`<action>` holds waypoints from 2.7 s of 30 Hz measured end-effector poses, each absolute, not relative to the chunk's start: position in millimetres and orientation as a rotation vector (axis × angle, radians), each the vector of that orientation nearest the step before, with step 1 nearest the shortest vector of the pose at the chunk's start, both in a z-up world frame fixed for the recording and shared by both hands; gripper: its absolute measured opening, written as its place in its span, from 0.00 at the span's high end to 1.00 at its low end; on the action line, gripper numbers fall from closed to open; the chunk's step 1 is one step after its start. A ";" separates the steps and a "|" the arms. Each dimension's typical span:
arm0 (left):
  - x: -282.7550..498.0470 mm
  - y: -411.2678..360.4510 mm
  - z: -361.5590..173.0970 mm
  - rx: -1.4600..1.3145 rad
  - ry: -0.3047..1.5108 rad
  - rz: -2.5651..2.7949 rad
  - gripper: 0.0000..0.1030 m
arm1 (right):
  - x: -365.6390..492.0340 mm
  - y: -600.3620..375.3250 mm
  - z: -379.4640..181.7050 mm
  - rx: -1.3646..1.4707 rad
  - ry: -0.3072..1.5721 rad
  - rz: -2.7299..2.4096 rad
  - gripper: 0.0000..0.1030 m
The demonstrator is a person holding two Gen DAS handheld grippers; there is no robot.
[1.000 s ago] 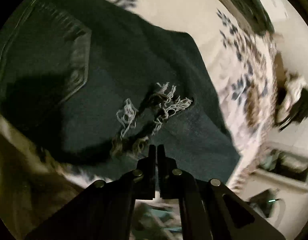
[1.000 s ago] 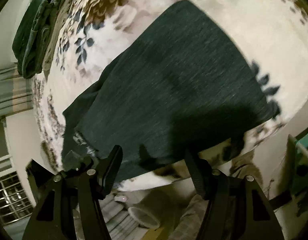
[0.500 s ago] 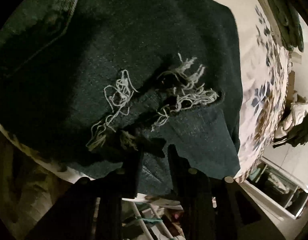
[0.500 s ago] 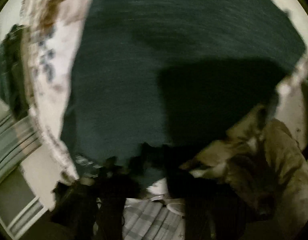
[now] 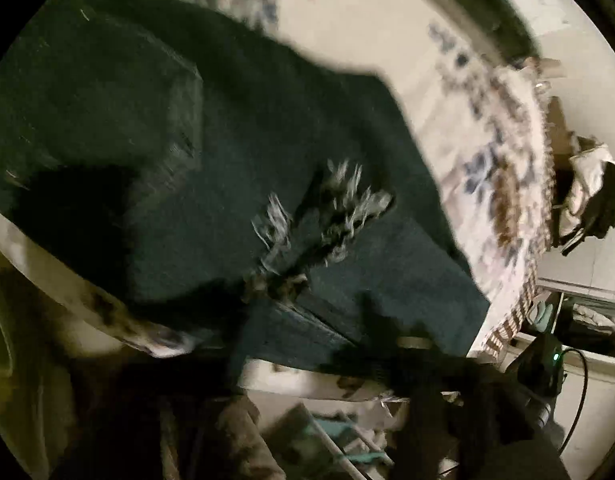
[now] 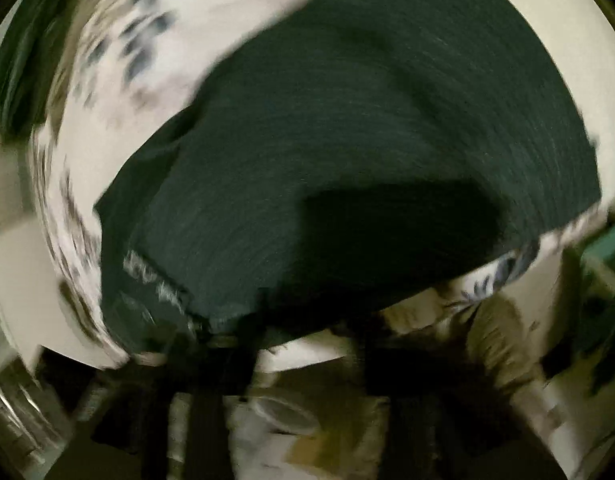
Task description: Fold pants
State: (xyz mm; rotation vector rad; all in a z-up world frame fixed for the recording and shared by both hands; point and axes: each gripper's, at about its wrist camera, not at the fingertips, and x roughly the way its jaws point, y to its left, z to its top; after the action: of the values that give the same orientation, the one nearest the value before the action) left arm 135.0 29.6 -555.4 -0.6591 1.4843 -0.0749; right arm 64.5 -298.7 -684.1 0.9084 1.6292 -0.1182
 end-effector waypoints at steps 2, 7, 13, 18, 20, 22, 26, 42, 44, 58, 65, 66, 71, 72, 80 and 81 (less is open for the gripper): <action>126.5 53.6 -546.6 -0.699 1.430 -0.061 0.19 | 74.5 -279.1 -668.9 0.773 1.614 -0.056 0.35; 91.6 134.3 -554.9 -0.945 1.287 0.052 0.19 | 91.9 -229.1 -645.5 0.526 1.559 0.020 0.29; 66.7 216.9 -597.1 -1.193 1.032 0.216 0.19 | 96.7 -199.7 -654.7 0.447 1.564 0.065 0.29; 88.1 231.5 -622.3 -1.242 0.977 0.212 0.19 | 103.2 -196.7 -669.2 0.449 1.586 0.002 0.29; 91.9 229.2 -627.2 -1.248 0.969 0.227 0.19 | 104.9 -198.5 -669.8 0.464 1.575 -0.014 0.29; 89.1 229.3 -627.4 -1.269 0.944 0.233 0.19 | 105.1 -200.2 -667.9 0.469 1.565 -0.019 0.29; 69.5 237.2 -626.4 -1.366 0.866 0.225 0.19 | 107.5 -198.5 -662.4 0.468 1.550 -0.003 0.29; 100.3 270.4 -634.2 -1.399 0.776 0.315 0.10 | 95.4 -203.9 -665.3 0.527 1.558 0.004 0.29; 103.0 268.0 -632.0 -1.387 0.772 0.329 0.10 | 94.7 -203.8 -662.6 0.530 1.552 0.013 0.29; 119.0 141.3 -452.0 -0.745 0.701 0.089 0.77 | 83.0 -251.9 -624.3 0.543 1.445 -0.011 0.29; 105.5 -29.6 -412.4 -0.416 0.801 -0.238 0.77 | 38.3 -347.6 -590.2 0.660 1.353 -0.157 0.29; 101.9 -54.2 -416.4 -0.384 0.823 -0.283 0.77 | 32.2 -360.2 -587.7 0.666 1.349 -0.175 0.29; 99.5 -153.2 -459.3 -0.263 0.968 -0.431 0.78 | 5.3 -430.8 -580.3 0.646 1.335 -0.279 0.29; 100.4 -173.2 -474.3 -0.222 1.018 -0.459 0.77 | 0.7 -441.1 -581.1 0.646 1.335 -0.292 0.29; 90.5 -222.3 -515.3 0.013 1.224 -0.482 0.65 | 1.7 -500.2 -586.2 0.725 1.284 -0.264 0.29; 89.0 -220.9 -512.1 0.007 1.232 -0.492 0.60 | 7.8 -501.1 -586.0 0.726 1.274 -0.228 0.25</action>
State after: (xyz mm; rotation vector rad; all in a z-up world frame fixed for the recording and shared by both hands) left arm 89.0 -220.9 -512.1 0.0066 1.2318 -0.4924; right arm 7.8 -501.1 -586.0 0.7257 1.2741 -0.2279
